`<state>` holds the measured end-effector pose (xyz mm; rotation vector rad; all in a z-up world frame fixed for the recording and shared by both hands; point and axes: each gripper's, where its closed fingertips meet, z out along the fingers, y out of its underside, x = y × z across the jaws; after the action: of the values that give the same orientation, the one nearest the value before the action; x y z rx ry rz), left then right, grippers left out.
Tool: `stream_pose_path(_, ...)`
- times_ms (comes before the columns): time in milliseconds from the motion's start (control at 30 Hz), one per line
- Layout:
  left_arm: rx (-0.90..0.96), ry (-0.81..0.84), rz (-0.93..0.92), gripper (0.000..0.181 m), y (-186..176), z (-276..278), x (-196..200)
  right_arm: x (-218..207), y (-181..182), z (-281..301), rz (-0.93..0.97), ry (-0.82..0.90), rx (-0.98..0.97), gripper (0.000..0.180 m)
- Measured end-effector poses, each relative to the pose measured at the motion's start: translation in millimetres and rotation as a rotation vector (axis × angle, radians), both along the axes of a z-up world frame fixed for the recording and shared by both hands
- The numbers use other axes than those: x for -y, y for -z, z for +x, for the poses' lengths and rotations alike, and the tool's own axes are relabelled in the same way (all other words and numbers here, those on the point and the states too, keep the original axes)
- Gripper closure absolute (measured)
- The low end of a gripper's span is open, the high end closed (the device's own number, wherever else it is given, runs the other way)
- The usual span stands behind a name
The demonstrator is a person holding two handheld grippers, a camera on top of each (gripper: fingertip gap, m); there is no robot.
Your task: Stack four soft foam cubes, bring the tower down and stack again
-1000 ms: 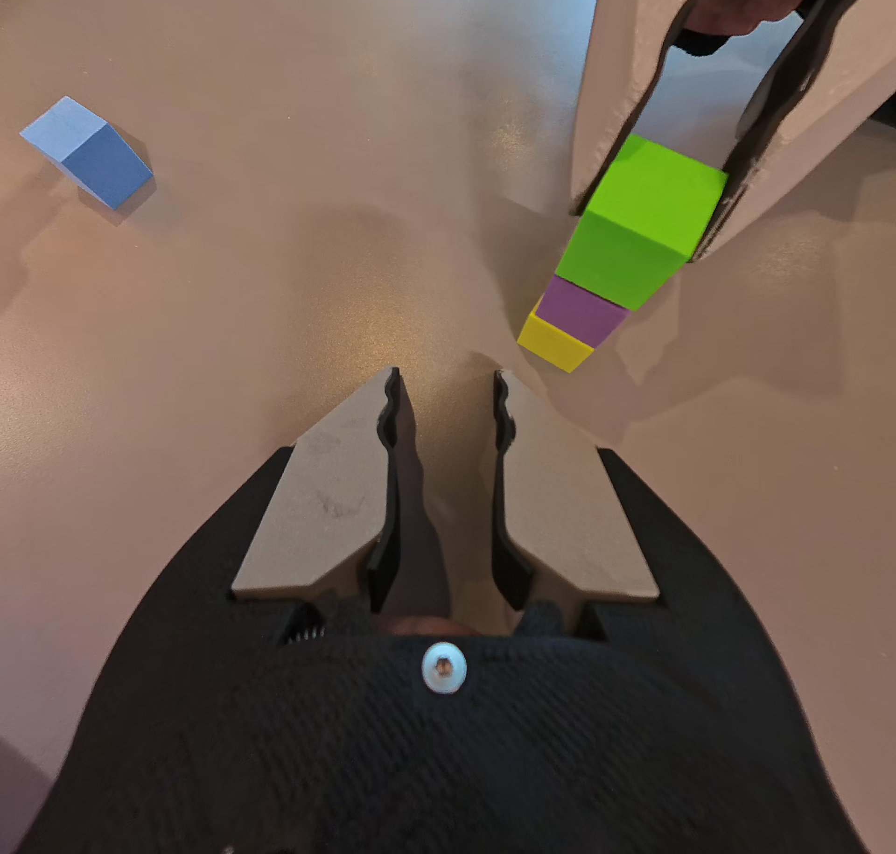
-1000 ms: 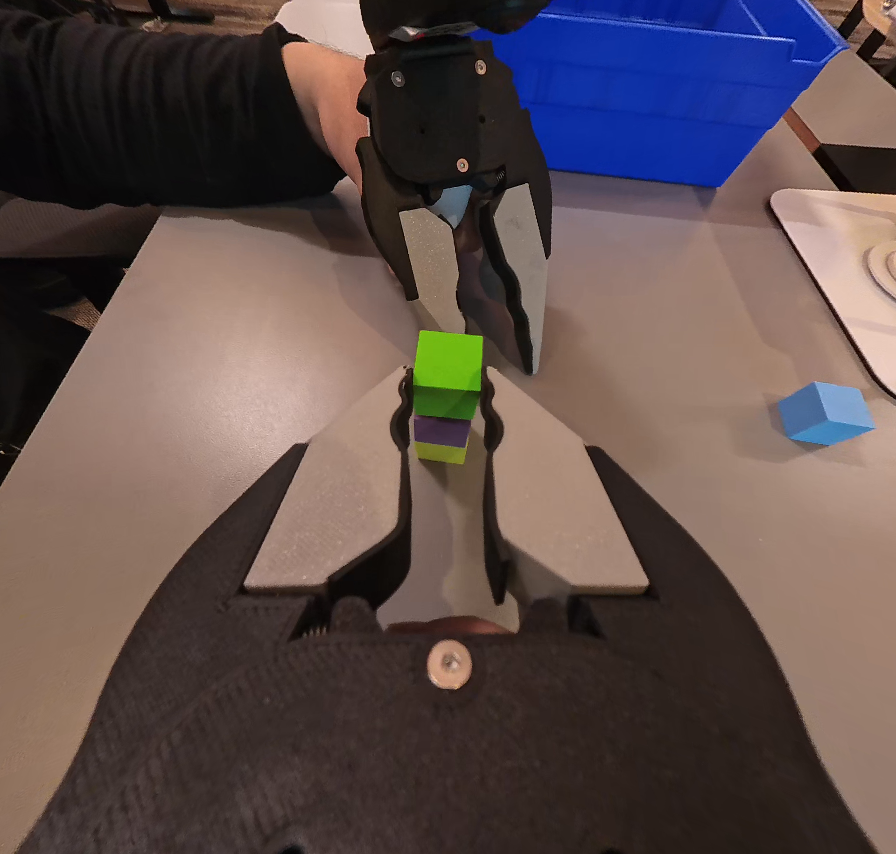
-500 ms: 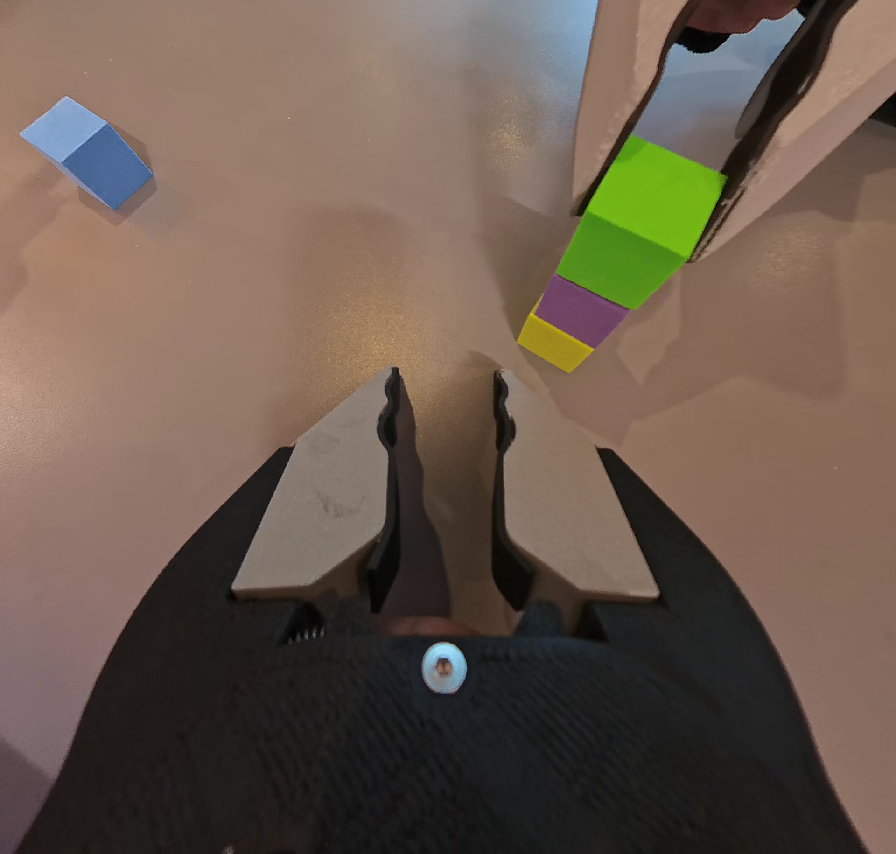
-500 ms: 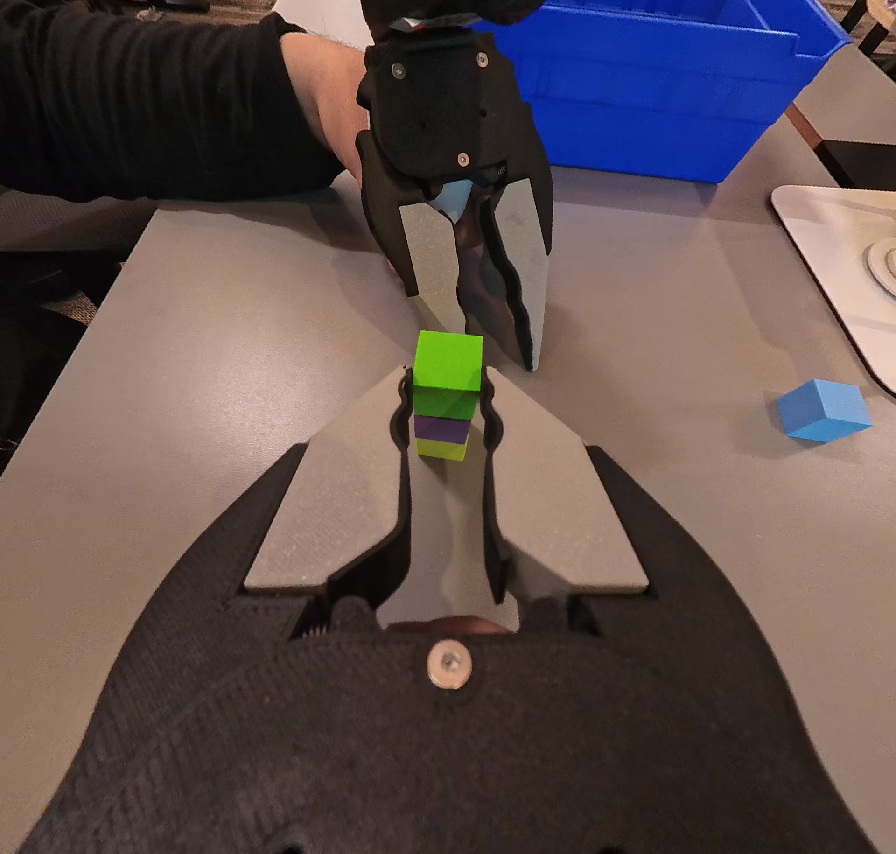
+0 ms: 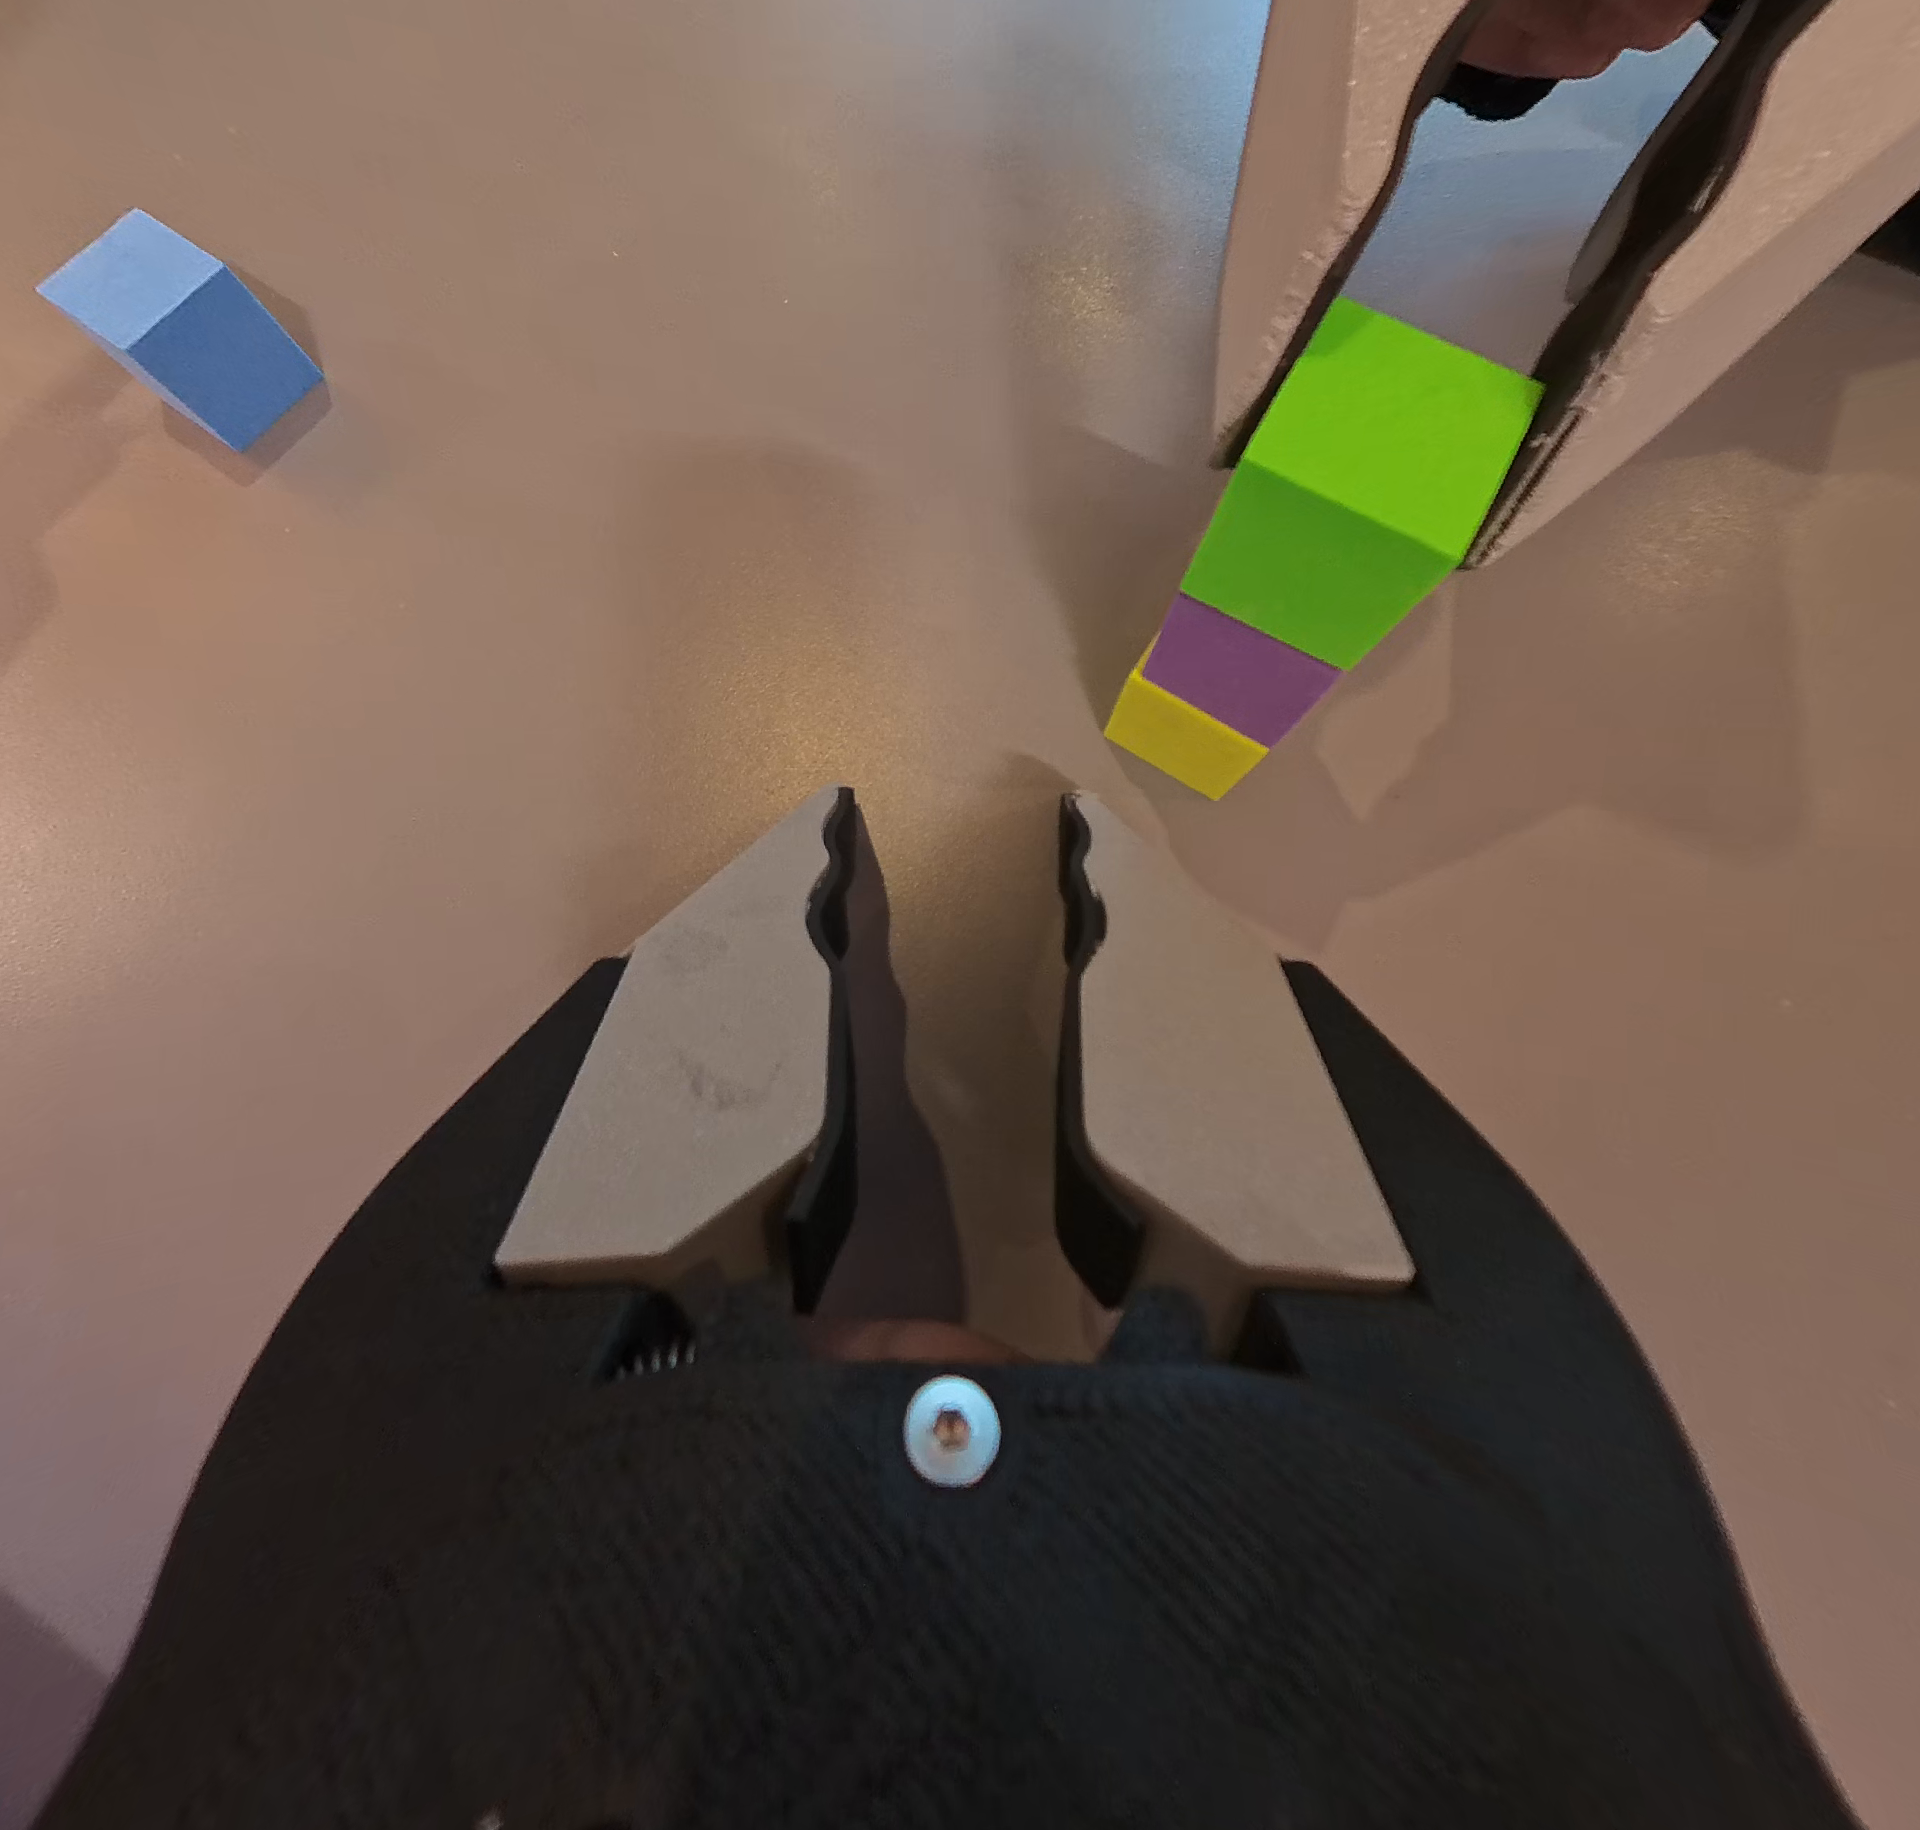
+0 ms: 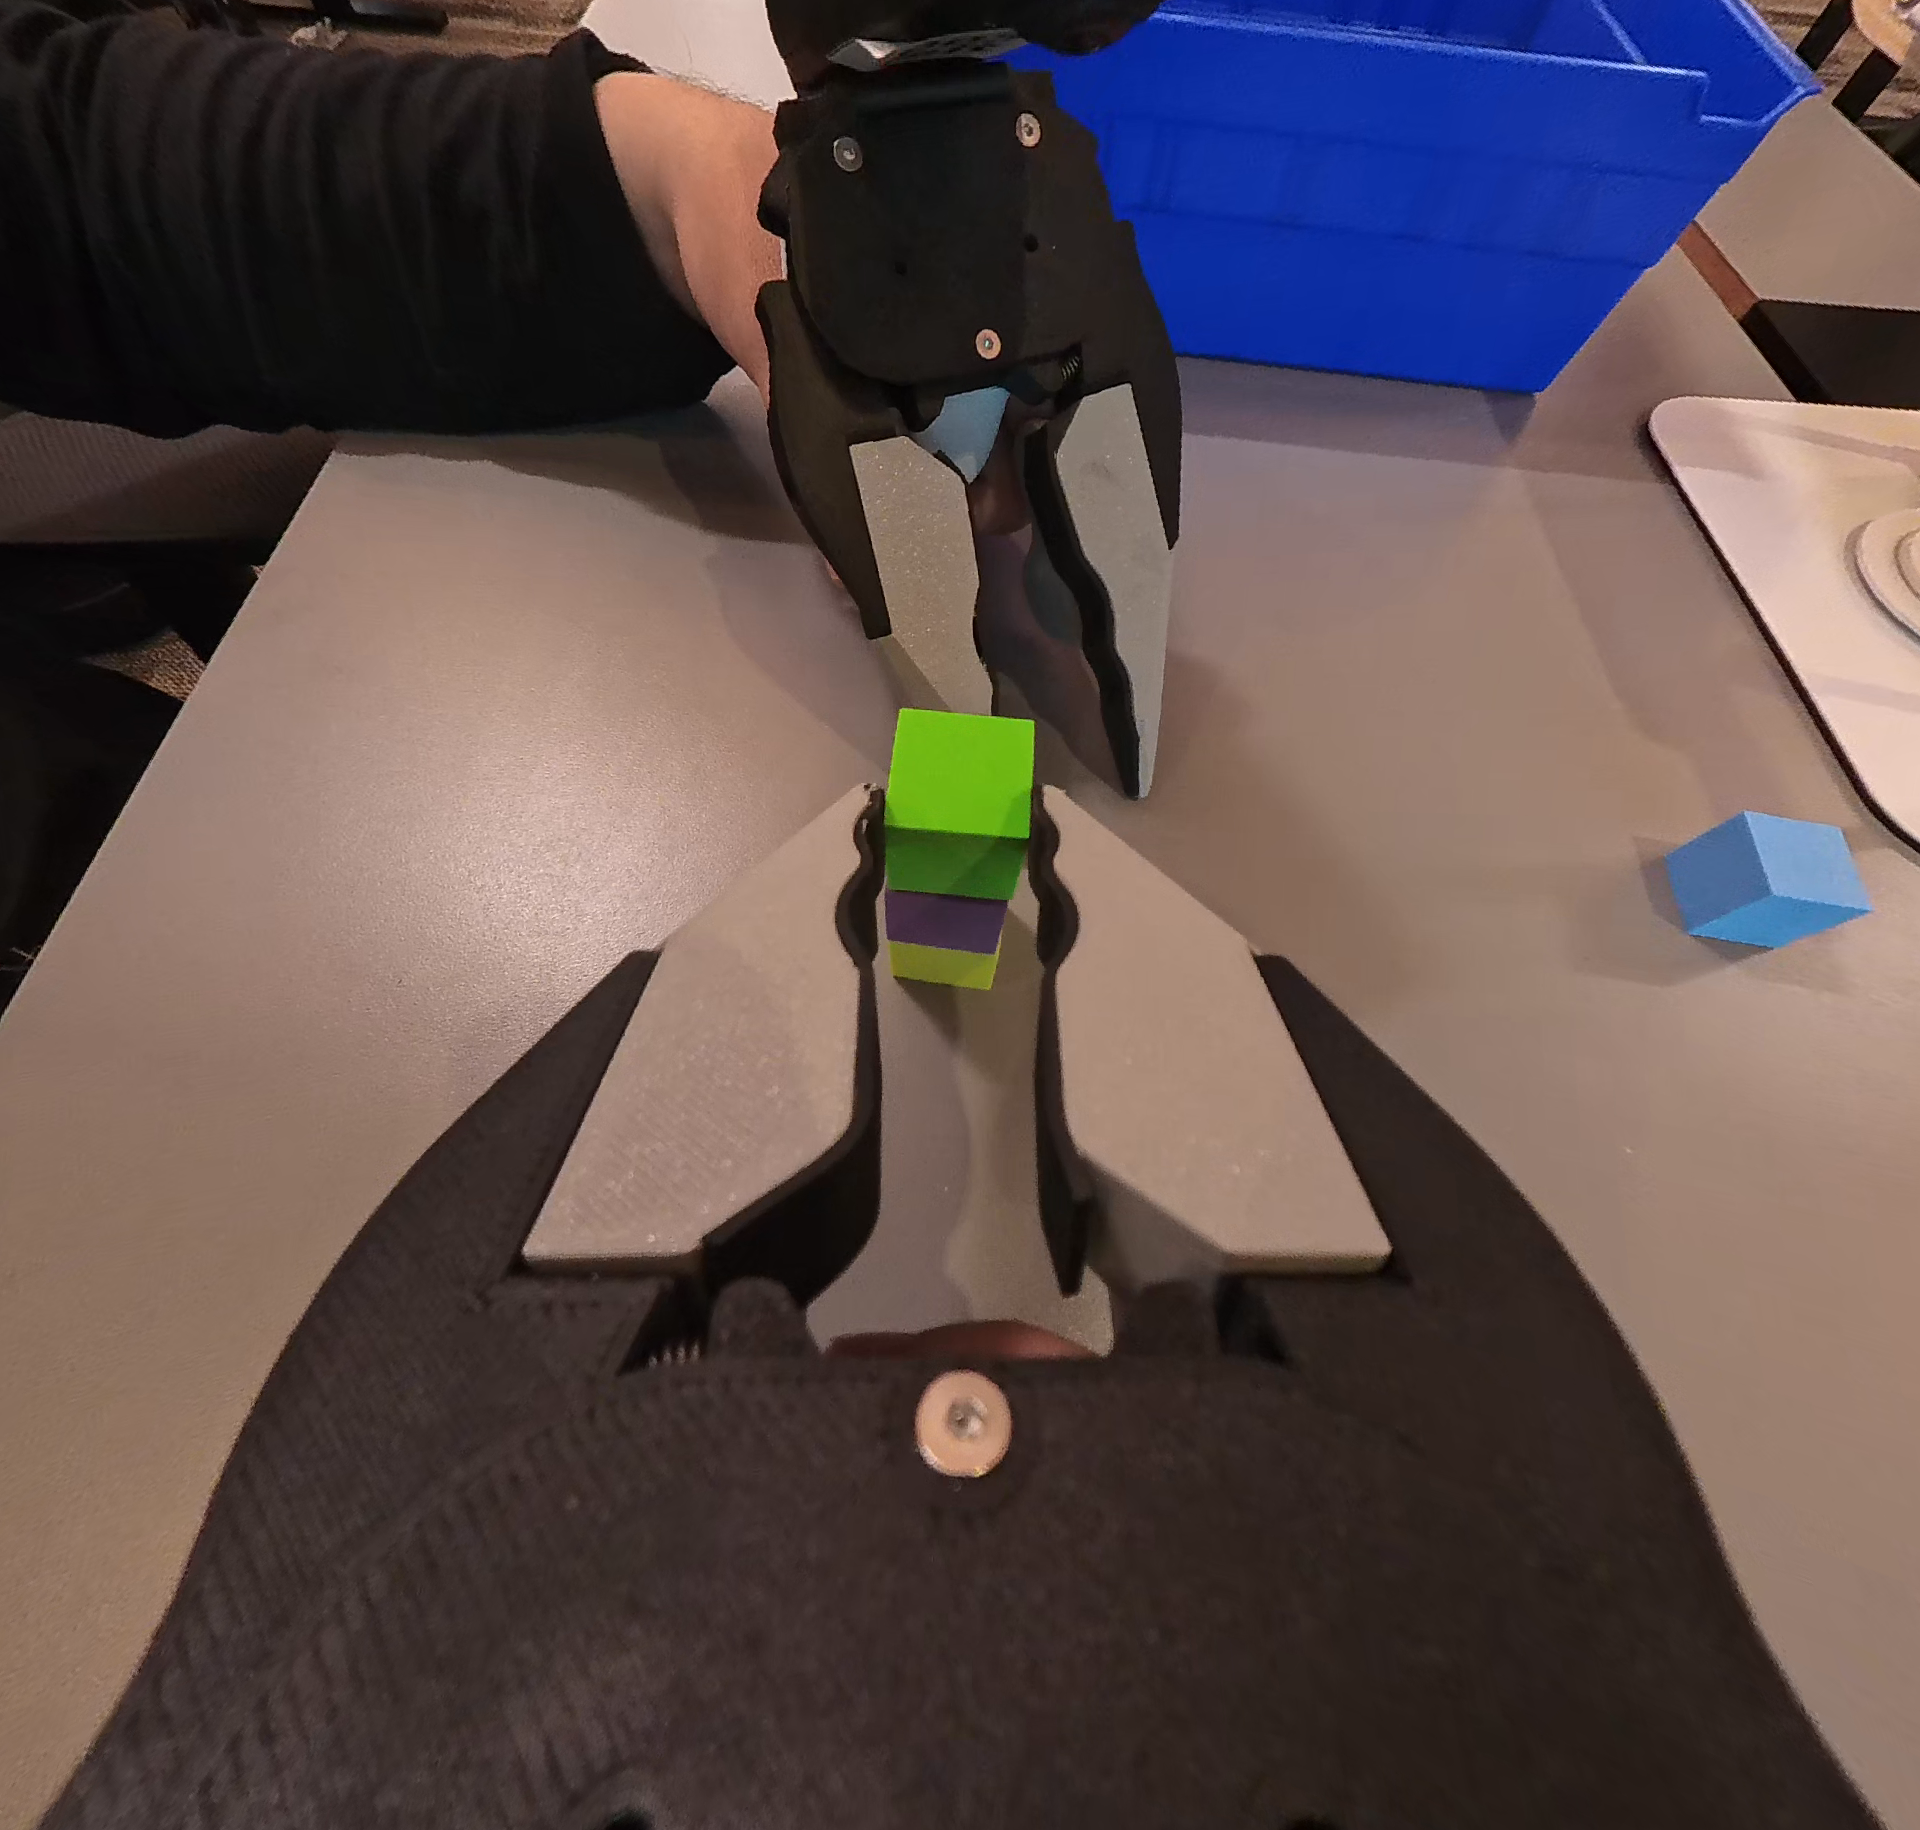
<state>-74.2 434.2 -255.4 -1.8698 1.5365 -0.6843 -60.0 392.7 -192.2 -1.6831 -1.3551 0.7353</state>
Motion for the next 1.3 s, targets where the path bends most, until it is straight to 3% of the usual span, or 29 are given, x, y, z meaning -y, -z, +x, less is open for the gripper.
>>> stream_pose_path(500,0.000,0.000,0.000,0.143,0.1,0.0,0.1,-1.0,2.7,0.6,-0.001,0.006,0.009,0.154)
stream_pose_path(800,0.000,0.000,0.000,0.143,0.2,0.0,0.2,-3.0,-17.1,1.5,-0.020,0.016,-0.107,0.128)
stream_pose_path(967,0.001,0.000,-0.002,0.143,0.2,0.0,0.2,-34.2,-38.2,24.7,0.013,0.189,-0.226,0.126)
stream_pose_path(1067,0.001,0.000,-0.002,0.143,0.2,0.0,0.2,-57.2,-21.9,43.8,0.017,0.302,-0.170,0.126)
stream_pose_path(1300,0.002,0.001,-0.006,0.143,0.2,0.0,0.4,-92.9,35.8,50.6,-0.094,0.333,0.017,0.128)
